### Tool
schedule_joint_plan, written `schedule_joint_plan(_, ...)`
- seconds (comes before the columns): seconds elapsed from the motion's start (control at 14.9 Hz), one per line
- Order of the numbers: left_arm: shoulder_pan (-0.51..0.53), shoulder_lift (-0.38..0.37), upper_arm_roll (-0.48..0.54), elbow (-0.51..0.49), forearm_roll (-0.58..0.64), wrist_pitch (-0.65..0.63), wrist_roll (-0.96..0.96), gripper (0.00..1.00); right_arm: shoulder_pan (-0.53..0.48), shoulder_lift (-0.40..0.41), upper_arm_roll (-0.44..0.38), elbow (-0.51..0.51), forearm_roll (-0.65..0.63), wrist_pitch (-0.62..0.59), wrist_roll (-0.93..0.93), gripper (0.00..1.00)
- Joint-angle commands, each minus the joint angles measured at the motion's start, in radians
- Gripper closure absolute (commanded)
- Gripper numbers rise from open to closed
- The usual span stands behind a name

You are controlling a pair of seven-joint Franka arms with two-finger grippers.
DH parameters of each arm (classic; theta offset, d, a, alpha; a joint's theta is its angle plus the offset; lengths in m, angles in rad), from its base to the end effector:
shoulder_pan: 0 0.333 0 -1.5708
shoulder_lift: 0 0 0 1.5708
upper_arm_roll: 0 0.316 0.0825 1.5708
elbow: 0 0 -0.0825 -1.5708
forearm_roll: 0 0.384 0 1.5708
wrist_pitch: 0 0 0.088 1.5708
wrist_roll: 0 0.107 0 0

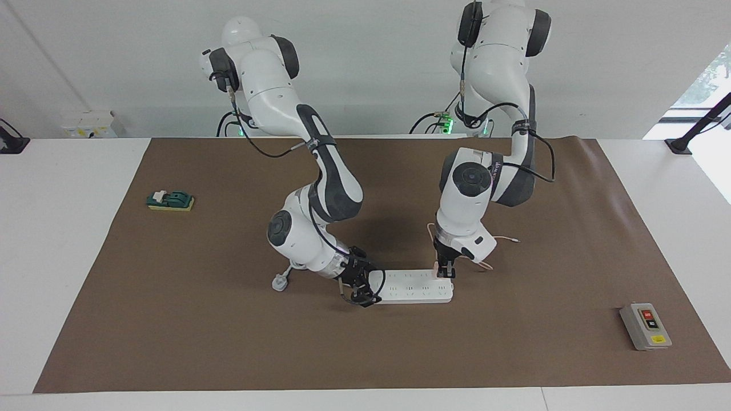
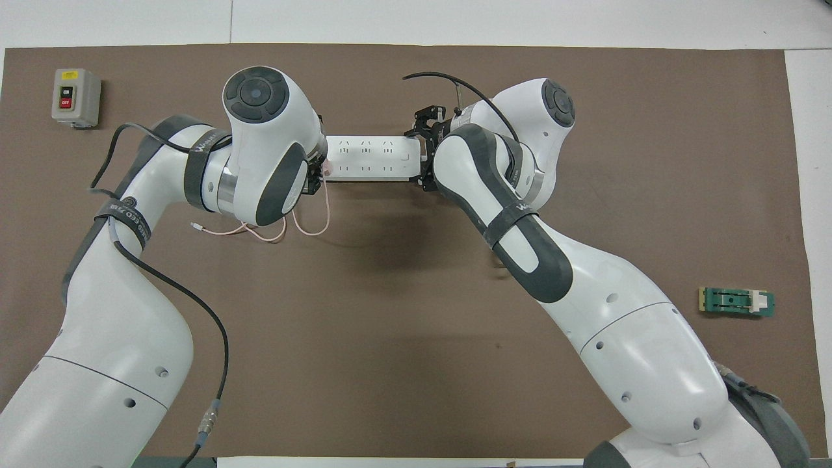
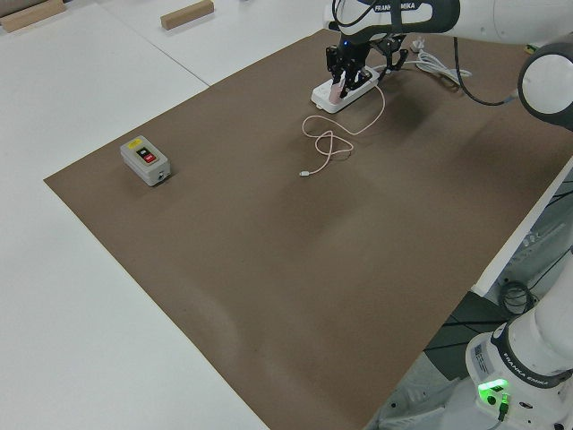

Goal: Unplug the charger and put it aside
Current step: 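Pull the pink charger away from the strip with the left gripper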

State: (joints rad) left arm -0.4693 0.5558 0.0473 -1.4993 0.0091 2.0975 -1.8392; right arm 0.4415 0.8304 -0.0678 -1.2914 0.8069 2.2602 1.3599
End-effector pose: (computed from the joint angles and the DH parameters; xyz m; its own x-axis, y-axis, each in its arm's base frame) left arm 0.6434 -0.2943 0.3493 0.1644 0.9862 0.0205 0.9850 -0.1652 0.0500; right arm 0.7003 0.3098 0.2677 0.1401 -0.8106 -0.5685 -0.9892 -0.0893 -0.1165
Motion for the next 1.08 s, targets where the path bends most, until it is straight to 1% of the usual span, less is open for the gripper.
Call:
schedule_joint_plan(0.0, -0.009, -0.031, 0.02, 0.065, 0.006, -0.171, 0.009, 1.0, -0.009, 0.03, 0.008, 0.043, 0.054, 0.016, -0.021, 1.0)
schedule_joint_plan(0.2, 0.001, -0.045, 0.019, 0.096, 0.005, -0.198, 0.043, 1.0, -0.007, 0.032, 0.008, 0.043, 0.067, 0.019, -0.021, 1.0)
schedule_joint_plan(0.27, 0.003, -0.063, 0.019, 0.094, 0.006, -0.205, 0.07, 1.0, -0.007, 0.032, 0.008, 0.043, 0.069, 0.019, -0.021, 1.0)
schedule_joint_plan(0.47, 0.006, -0.132, 0.02, 0.083, -0.009, -0.247, 0.286, 1.0, -0.007, 0.03, 0.008, 0.043, 0.069, 0.019, -0.021, 1.0)
schedule_joint_plan(0.61, 0.026, -0.164, 0.02, 0.079, -0.032, -0.277, 0.435, 1.0, -0.007, 0.03, 0.008, 0.043, 0.069, 0.021, -0.021, 1.0)
schedule_joint_plan(0.74, 0.043, -0.192, 0.02, 0.064, -0.035, -0.281, 0.532, 1.0, -0.001, 0.03, 0.008, 0.043, 0.064, 0.025, -0.019, 1.0)
schedule_joint_plan(0.81, 0.047, -0.206, 0.02, 0.051, -0.035, -0.283, 0.573, 1.0, 0.003, 0.03, 0.008, 0.043, 0.066, 0.025, -0.019, 0.74)
schedule_joint_plan(0.87, 0.058, -0.22, 0.02, 0.038, -0.035, -0.287, 0.625, 1.0, 0.005, 0.029, 0.008, 0.043, 0.061, 0.027, -0.019, 0.23)
schedule_joint_plan(0.94, 0.067, -0.243, 0.02, 0.013, -0.035, -0.29, 0.741, 1.0, 0.003, 0.027, 0.008, 0.043, 0.057, 0.021, -0.019, 0.0)
schedule_joint_plan(1.01, 0.083, -0.253, 0.02, -0.002, -0.035, -0.289, 0.8, 1.0, 0.002, 0.022, 0.008, 0.043, 0.054, 0.021, -0.019, 0.0)
